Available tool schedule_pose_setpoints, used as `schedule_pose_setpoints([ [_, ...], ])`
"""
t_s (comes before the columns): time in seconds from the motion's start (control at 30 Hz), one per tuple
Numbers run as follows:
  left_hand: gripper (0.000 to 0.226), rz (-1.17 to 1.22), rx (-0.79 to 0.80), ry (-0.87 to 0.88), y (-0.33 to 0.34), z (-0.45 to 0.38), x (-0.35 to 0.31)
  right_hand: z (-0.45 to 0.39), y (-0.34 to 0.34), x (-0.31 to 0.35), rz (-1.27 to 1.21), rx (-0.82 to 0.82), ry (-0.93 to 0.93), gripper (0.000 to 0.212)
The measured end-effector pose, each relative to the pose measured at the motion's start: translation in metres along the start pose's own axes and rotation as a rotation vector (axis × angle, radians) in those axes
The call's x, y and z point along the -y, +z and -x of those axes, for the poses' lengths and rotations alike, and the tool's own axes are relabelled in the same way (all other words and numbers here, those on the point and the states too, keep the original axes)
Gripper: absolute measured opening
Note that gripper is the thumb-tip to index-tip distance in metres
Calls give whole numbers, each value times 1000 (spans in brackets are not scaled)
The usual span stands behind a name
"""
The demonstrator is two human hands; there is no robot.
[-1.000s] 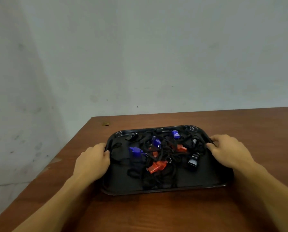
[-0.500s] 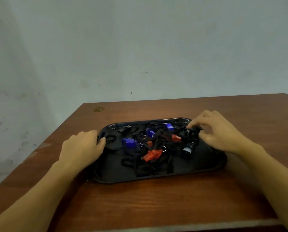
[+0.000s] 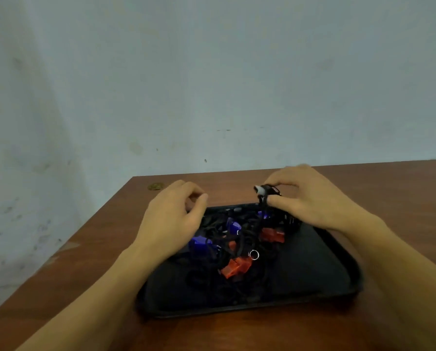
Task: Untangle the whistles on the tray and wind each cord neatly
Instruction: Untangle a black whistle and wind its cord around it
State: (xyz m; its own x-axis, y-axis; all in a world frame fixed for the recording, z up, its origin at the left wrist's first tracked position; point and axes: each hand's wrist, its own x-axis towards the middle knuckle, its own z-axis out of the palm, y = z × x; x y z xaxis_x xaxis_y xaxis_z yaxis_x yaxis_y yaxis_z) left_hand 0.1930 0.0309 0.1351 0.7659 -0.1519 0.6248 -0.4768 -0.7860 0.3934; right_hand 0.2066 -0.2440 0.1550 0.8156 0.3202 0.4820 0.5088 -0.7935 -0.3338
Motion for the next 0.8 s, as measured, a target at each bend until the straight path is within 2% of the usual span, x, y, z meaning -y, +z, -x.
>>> schedule_pose_setpoints([
  [0.13,9,201,-69,3,9,3,-14,-19,14,17,-178,0,101,15],
  [0.27,15,264,-18,-10,21,14,-9,-13,41,18,-309,4,77,9],
  [0.43,24,316,21,-26,25,15,-11,-7,59,32,-333,-19,-45,20],
  [0.53,17,372,27,-53,25,15,-10,-6,64,37,-327,-63,-85,21],
  [0.67,7,431,42,-110,22,15,-3,-3,66,34,-313,-37,-82,26],
  [0.8,12,386,37,-107,23,16,-1,0,66,33,-309,-29,-64,21],
])
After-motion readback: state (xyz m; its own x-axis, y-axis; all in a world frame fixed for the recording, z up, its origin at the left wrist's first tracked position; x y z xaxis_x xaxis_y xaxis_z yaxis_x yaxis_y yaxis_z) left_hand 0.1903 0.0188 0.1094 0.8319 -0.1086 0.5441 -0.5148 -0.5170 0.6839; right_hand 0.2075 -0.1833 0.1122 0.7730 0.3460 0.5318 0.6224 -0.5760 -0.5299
